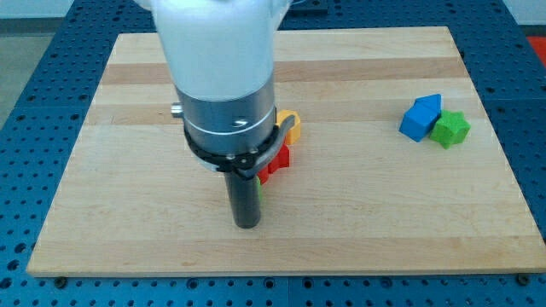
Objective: Move the green circle towards right
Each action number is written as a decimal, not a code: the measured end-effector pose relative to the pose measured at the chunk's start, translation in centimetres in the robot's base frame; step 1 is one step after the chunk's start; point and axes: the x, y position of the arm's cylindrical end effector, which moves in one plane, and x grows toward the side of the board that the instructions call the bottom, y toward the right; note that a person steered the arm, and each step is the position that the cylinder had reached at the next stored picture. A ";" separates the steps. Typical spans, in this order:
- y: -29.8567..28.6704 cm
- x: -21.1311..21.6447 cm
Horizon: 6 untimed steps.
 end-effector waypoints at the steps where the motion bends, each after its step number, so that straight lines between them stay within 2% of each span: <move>1: -3.0 0.0; 2: -5.3 -0.7; 3: -5.1 -4.7; 5: -4.2 -3.8; 6: 1.7 -3.5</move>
